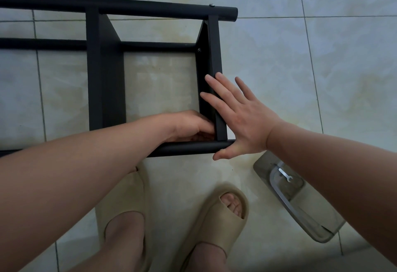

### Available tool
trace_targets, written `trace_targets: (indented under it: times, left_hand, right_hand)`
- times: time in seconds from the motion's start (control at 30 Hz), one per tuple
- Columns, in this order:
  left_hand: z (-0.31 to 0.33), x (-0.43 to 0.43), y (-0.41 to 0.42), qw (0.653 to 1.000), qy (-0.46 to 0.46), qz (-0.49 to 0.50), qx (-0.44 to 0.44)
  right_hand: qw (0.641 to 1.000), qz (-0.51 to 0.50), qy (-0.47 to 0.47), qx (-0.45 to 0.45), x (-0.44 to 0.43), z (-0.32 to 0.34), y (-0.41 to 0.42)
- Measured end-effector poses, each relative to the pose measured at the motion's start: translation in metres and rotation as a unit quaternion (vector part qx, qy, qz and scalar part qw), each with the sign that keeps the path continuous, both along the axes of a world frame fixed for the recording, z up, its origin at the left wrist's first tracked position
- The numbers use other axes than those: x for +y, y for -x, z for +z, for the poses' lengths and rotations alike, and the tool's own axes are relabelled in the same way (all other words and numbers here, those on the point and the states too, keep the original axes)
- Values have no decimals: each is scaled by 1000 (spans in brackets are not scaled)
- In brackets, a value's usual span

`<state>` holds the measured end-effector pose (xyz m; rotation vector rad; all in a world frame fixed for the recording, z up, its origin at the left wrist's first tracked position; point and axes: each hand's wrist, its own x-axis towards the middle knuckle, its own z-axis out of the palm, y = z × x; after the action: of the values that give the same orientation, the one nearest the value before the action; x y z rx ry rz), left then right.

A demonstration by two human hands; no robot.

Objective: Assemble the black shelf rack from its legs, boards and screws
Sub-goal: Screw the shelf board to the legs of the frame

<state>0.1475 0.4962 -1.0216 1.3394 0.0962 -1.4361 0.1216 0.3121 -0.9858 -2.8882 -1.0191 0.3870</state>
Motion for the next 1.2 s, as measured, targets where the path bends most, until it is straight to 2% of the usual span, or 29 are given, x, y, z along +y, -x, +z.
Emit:
trace_targets:
  times: [0.17,0.43,0.6,0.7,0.97,1.1,1.2]
  left_hand:
    - [5,0,-4,1000,-9,-22,-6]
    - [0,0,-1,999,6,27,20]
    - [1,-1,-1,998,-43,-25,-43]
    - [0,0,0,997,-44,-11,-58]
    - [-2,1,-3,999,22,33,24]
    - [-2,1,0,999,-20,-21,-41]
    - [-3,1,0,999,-13,-1,-33]
  right_hand:
    - [1000,0,2,3,0,1,0]
    - [1000,-1,2,8,0,0,-1]
    - [1000,-3,4,9,0,0,0]
    - [1000,-2,0,9,0,0,0]
    - [1000,-1,-3,6,0,-1,0]
    - [1000,-1,-5,4,0,-1,0]
    - [1000,-2,-4,6,0,0,0]
